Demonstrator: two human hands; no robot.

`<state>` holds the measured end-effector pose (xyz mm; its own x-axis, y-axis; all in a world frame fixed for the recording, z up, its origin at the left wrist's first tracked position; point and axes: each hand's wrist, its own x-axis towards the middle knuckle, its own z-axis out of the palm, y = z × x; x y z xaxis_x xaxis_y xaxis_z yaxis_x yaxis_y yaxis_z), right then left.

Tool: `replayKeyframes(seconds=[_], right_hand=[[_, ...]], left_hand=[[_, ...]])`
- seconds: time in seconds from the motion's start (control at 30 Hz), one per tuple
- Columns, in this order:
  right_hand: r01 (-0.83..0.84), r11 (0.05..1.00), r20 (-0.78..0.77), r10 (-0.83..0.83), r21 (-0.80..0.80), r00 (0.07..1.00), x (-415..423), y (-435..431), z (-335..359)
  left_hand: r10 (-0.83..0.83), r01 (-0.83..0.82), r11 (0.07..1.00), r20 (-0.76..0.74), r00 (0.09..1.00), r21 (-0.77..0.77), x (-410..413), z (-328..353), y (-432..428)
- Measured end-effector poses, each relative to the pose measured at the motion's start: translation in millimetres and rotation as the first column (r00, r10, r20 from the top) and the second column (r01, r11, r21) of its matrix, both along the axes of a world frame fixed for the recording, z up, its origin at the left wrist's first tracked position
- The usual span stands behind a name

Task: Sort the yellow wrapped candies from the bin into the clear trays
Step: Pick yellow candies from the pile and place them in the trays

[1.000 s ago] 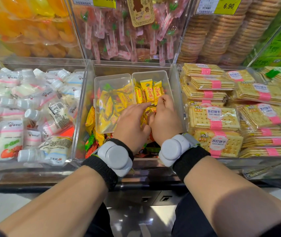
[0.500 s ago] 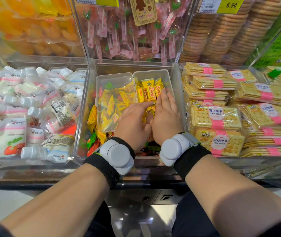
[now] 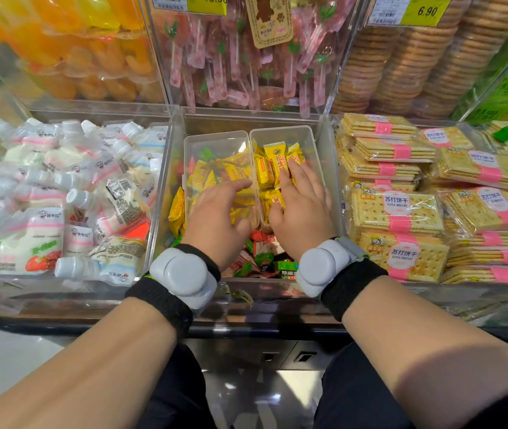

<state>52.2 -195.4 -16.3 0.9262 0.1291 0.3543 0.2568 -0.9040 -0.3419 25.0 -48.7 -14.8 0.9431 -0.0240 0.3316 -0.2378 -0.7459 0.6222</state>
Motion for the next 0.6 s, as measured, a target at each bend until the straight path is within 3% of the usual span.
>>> replayKeyframes(seconds=[0.27, 0.47, 0.6], right_hand=[[-0.254, 0.965, 0.123, 0.246, 0.058, 0.961, -12.2, 8.0, 4.7], [-0.381, 0.924, 0.11, 0.377, 0.021, 0.92, -15.4, 8.8, 5.1], [-0.485, 0.874, 0.034, 0.486, -0.041, 0.873, -16.0, 8.6, 2.8]], left_hand=[[0.008, -0.02, 0.991, 0.099, 0.995, 0.13, -6.9, 1.6, 29.5], [0.022, -0.06, 0.979, 0.19, 0.982, 0.194, -12.6, 10.8, 40.3], [0.073, -0.119, 0.956, 0.174, 0.982, 0.27, -12.3, 12.9, 45.1]])
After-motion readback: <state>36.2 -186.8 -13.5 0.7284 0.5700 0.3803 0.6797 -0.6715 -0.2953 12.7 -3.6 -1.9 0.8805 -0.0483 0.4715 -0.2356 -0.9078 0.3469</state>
